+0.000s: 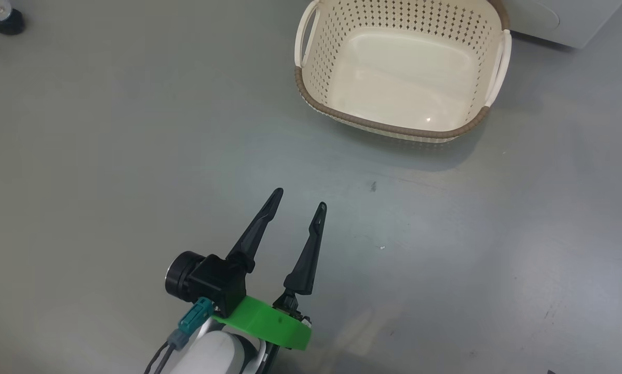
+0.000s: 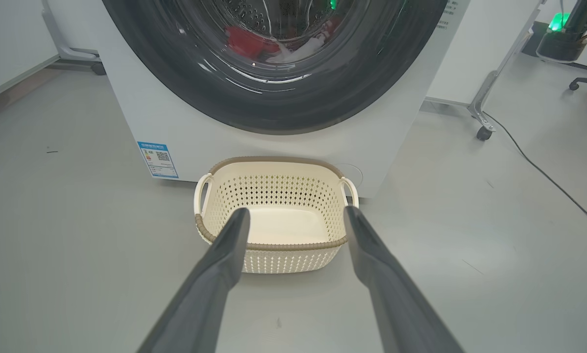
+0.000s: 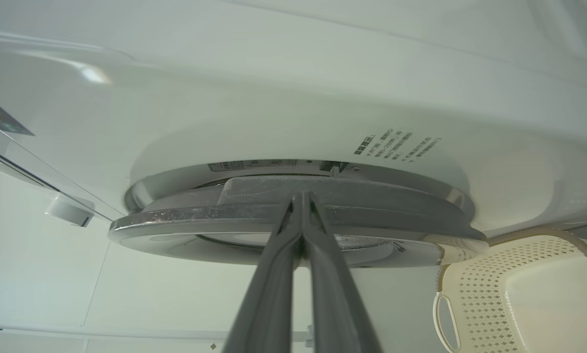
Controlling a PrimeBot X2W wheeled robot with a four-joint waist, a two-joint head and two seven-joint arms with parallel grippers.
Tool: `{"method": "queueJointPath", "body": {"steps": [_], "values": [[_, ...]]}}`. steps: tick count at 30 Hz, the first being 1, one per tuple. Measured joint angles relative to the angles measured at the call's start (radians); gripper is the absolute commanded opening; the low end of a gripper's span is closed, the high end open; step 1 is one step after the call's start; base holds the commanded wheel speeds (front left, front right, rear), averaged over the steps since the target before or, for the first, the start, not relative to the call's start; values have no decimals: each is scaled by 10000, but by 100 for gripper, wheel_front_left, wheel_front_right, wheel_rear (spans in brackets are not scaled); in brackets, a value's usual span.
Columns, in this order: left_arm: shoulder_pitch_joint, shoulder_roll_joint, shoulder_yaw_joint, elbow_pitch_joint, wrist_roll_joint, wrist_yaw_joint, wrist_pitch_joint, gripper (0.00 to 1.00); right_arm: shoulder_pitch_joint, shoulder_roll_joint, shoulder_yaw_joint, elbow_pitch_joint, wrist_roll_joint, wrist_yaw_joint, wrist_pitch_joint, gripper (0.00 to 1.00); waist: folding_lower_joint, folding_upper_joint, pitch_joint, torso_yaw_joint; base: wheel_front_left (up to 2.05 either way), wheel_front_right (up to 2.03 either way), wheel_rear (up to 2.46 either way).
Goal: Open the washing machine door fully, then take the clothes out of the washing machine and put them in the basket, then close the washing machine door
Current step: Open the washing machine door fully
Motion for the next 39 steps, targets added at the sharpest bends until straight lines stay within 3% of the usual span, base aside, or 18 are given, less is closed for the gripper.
{"method": "queueJointPath", "body": {"steps": [9,39], "values": [[4,-31,-196,-188,-729,63,0,100,-840,69,-65,798,58,-4,136,0,0,0,238,346,0,0,0],[63,-38,-642,-322,-872,81,0,100,-2964,199,-280,3294,-59,-12,495,0,0,0,459,905,0,0,0]]}}
